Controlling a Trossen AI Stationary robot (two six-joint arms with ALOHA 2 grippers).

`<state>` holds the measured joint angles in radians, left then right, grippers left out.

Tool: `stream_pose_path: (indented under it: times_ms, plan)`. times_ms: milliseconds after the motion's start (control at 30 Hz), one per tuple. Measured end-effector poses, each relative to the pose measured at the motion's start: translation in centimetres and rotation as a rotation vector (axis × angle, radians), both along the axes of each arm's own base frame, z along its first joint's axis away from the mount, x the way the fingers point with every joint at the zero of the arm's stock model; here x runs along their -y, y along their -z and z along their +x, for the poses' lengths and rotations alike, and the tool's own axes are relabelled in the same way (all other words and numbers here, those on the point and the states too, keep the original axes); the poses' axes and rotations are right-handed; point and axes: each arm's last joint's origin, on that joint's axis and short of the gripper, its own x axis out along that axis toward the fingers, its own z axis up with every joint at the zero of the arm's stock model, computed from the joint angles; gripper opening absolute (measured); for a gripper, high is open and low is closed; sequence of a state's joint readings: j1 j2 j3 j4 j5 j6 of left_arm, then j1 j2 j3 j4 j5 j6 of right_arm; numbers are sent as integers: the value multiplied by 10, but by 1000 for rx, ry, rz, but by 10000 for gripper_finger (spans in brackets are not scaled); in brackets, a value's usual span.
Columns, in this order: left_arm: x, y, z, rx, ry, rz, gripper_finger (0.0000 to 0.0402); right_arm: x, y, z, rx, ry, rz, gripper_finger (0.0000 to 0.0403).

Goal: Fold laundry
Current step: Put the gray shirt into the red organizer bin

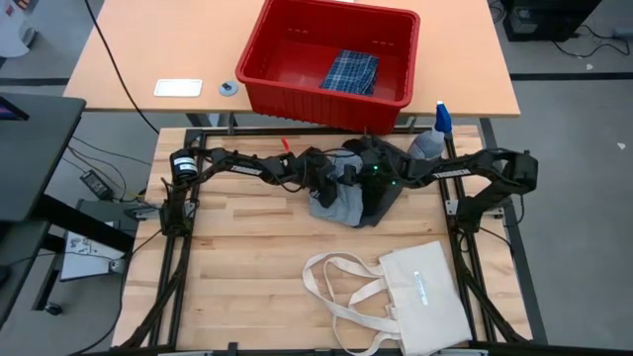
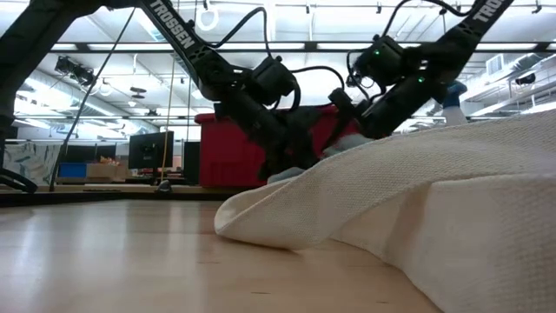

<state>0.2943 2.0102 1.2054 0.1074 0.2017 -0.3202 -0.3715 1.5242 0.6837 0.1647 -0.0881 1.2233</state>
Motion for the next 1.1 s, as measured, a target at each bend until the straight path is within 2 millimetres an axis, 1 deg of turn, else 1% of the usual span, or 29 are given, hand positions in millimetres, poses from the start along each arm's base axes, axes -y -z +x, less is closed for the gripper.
stream_pose_path:
  times_ms: [67, 167, 233, 267, 333, 433, 533, 600, 667, 733, 800, 867, 933, 1000, 1100]
  plan:
    - [0, -2, -1, 1, 10, -10, 146, 2, -1, 1, -6, 13, -31, 222]
    - [-4, -8, -4, 11, 22, -24, 146, 5, -1, 0, -26, 29, -74, 113]
    - [-7, -18, -10, 22, 51, -45, 146, 8, -2, -1, -27, 12, -97, 45]
    - [-9, -24, -13, 29, 72, -57, 146, 9, -3, -1, -24, -7, -109, 41]
    - [-12, -42, -23, 38, 110, -98, 146, 13, -11, -2, 1, -34, -114, 41]
    - [-15, -75, -43, 63, 156, -109, 146, 14, -31, -3, 38, -85, -152, 41]
    - [-15, -111, -64, 102, 169, -35, 146, 12, -54, -4, 26, -129, -194, 41]
    - [-15, -135, -77, 157, 154, 36, 146, 11, -73, -3, 37, -173, -225, 41]
    - [-15, -155, -90, 196, 116, 95, 146, 13, -93, -2, 47, -203, -273, 41]
    - [-16, -170, -101, 218, 58, 156, 146, 20, -110, -1, 55, -208, -318, 41]
    - [-18, -181, -110, 236, 8, 203, 146, 31, -127, 0, 94, -206, -359, 41]
    - [-20, -188, -116, 253, -11, 223, 146, 44, -147, 3, 142, -201, -405, 41]
    - [-21, -191, -122, 249, -28, 222, 146, 61, -166, 1, 176, -181, -466, 41]
    - [-22, -192, -123, 253, -31, 224, 146, 82, -179, 1, 193, -164, -509, 41]
    - [-19, -193, -126, 237, -21, 209, 146, 119, -191, 2, 234, -175, -530, 41]
